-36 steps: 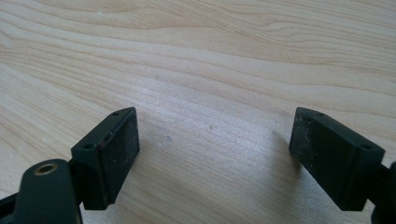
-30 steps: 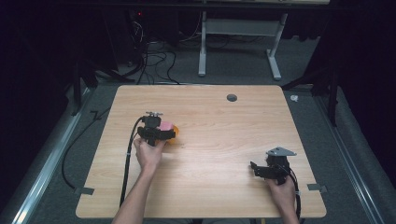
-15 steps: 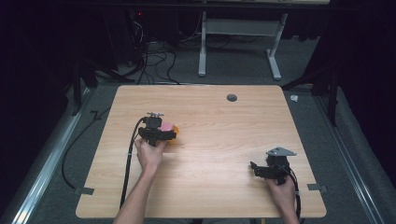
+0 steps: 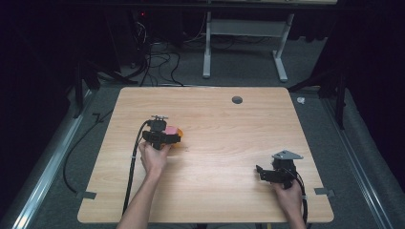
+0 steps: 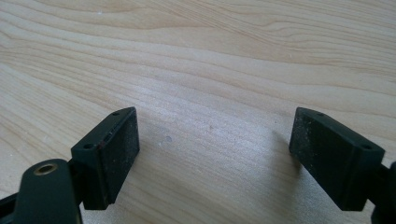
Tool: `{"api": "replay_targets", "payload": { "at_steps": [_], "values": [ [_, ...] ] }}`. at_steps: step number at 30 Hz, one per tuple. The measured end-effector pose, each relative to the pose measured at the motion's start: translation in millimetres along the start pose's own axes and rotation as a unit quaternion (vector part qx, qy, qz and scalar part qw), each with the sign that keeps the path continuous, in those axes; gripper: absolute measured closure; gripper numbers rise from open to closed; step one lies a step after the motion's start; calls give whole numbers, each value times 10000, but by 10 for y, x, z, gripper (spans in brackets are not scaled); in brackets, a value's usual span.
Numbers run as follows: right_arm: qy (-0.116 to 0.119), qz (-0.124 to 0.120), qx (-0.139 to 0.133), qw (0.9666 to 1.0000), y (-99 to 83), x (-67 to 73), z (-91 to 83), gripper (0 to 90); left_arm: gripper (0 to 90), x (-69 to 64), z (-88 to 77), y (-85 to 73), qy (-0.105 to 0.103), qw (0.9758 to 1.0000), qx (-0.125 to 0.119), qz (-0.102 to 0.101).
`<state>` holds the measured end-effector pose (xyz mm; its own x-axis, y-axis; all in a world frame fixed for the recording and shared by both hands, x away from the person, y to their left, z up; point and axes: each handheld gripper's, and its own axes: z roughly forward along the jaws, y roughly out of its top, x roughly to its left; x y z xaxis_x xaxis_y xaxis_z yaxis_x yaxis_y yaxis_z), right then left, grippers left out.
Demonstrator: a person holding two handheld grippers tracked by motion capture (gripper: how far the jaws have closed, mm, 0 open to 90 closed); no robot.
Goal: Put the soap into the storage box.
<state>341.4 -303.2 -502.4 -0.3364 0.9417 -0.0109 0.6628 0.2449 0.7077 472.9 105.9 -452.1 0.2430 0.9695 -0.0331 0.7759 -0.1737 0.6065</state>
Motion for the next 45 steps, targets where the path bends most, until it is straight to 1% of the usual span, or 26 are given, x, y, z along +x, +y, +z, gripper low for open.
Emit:
{"api": "replay_targets", "payload": {
  "at_steps": [3,6,10,15,18,19,20,21,23,25,28,30,31,35,40,45],
  "values": [
    [0,1,1,10000,0,0,0,166,132,4,4,-1,51,10000,-15,0],
    [0,-1,1,10000,0,0,0,166,134,5,-8,5,55,10000,-76,3],
    [1,-1,1,10000,0,1,0,166,134,10,-1,5,22,10000,-60,-19],
    [2,-1,2,10000,0,0,0,166,131,-6,-4,3,111,9999,-59,-2],
    [1,-1,0,10000,0,0,0,166,129,1,-24,6,74,9999,-81,-12],
    [2,-3,0,10000,0,0,0,166,140,7,-60,13,66,9998,-204,-42],
    [2,-3,0,10000,0,0,0,166,153,7,-60,13,66,9998,-204,-42],
    [1,-3,1,10000,0,1,0,166,156,22,-111,24,16,9994,-332,-93],
    [1,-3,2,10000,0,1,0,166,155,42,-153,30,-61,9992,-385,-129],
    [2,-4,1,10000,0,1,0,166,155,50,-169,30,-74,9992,-383,-128],
    [3,-3,1,10000,1,1,0,167,156,63,-211,19,-12,9994,-353,-72],
    [3,-4,1,10000,1,1,1,167,155,67,-227,18,-25,9993,-357,-65],
    [3,-4,2,10000,1,1,1,167,155,74,-264,16,-56,9992,-392,-61],
    [4,-6,0,10000,1,1,1,167,155,83,-328,13,-130,9988,-468,-62],
    [3,-5,1,10000,1,1,1,167,157,95,-382,3,-200,9986,-481,-13],
    [4,-13,4,10000,1,0,0,167,162,120,-462,-13,-285,9980,-565,17]
  ]
}}
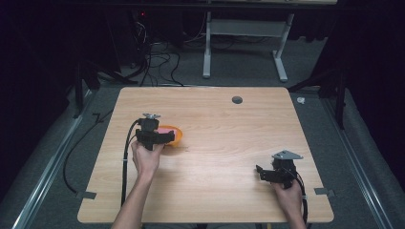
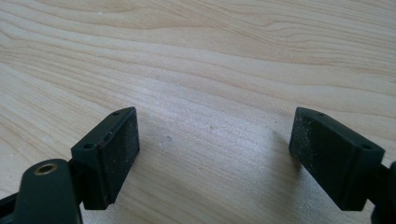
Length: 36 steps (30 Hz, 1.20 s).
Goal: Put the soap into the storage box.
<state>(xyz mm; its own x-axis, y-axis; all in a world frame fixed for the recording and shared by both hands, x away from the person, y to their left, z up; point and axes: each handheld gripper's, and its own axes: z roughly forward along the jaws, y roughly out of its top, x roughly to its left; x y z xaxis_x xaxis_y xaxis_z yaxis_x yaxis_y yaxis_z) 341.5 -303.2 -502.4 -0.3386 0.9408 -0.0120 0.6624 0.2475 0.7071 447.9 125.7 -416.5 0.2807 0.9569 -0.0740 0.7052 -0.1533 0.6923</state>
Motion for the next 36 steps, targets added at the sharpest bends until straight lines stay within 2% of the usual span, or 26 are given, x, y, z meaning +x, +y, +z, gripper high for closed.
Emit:
{"api": "replay_targets", "payload": {
  "at_steps": [5,10,13,18,21,33,34,36],
  "values": [
    [0,0,0,10000,0,0,0,166,165,6,-42,-9,-16,10000,-20,25],
    [0,1,-1,10000,0,0,0,167,160,-15,-57,-30,93,9998,56,171],
    [0,0,0,10000,0,0,0,167,159,-20,-74,-40,58,9998,51,204],
    [0,-1,0,10000,0,0,0,167,163,2,-119,-81,-13,9999,-50,164],
    [0,-1,0,10000,0,0,0,167,168,35,-128,-109,-43,9999,14,151],
    [0,-2,-1,10000,0,0,0,167,174,87,-225,-182,-91,9998,-43,168],
    [-1,-2,-1,10000,0,0,0,167,174,107,-243,-196,-205,9997,-49,89],
    [-1,-2,-1,10000,0,0,0,167,175,118,-254,-208,-234,9997,-66,60]
  ]
}}
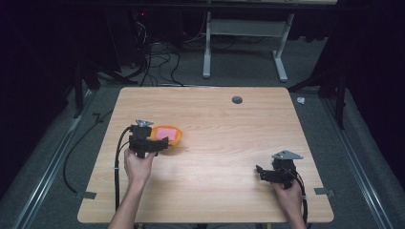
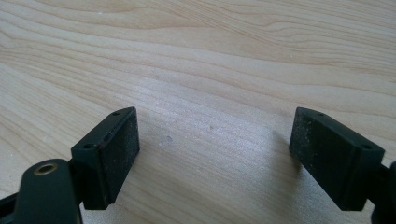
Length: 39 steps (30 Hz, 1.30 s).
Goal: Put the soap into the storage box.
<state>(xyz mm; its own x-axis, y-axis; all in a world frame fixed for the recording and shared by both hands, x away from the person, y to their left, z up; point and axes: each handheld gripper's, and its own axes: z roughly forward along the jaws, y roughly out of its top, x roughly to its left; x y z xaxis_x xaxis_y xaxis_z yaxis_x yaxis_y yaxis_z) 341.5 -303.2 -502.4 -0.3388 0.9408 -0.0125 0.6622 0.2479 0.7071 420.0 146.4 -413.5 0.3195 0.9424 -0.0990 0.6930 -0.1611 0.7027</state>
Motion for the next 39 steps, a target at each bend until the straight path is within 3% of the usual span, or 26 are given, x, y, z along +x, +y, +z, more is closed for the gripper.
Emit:
{"api": "replay_targets", "payload": {
  "at_steps": [39],
  "values": [
    [7,-19,4,10000,-1,3,-2,166,172,87,-291,-335,-185,9996,-222,-67]
  ]
}}
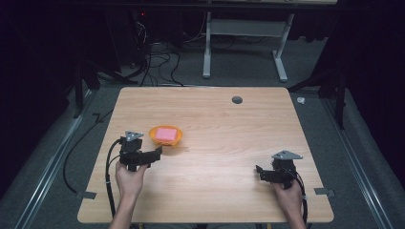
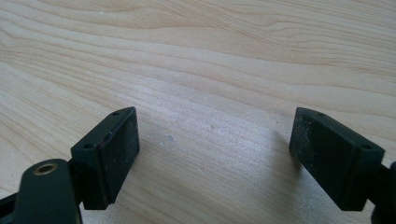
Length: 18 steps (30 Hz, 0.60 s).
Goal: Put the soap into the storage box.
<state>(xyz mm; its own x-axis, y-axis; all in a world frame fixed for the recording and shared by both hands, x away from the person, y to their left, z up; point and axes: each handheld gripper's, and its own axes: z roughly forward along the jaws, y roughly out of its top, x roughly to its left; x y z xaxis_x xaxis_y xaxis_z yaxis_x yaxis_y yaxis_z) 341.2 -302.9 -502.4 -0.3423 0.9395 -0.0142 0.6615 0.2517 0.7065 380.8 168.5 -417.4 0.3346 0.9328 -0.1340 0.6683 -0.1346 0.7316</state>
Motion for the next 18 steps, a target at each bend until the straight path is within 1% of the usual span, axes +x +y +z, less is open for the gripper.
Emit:
{"api": "replay_targets", "payload": {
  "at_steps": [7,13,15,18],
  "values": [
    [3,7,2,10000,0,2,-1,166,173,-12,-21,-43,-94,10000,-8,28],
    [1,5,2,10000,0,2,-1,166,173,-40,-27,-84,-153,9998,9,121],
    [1,4,1,10000,0,2,0,166,172,-56,-31,-104,-176,9997,41,192],
    [1,5,1,10000,0,2,-1,166,172,-69,-30,-117,-152,9996,40,220]
  ]
}}
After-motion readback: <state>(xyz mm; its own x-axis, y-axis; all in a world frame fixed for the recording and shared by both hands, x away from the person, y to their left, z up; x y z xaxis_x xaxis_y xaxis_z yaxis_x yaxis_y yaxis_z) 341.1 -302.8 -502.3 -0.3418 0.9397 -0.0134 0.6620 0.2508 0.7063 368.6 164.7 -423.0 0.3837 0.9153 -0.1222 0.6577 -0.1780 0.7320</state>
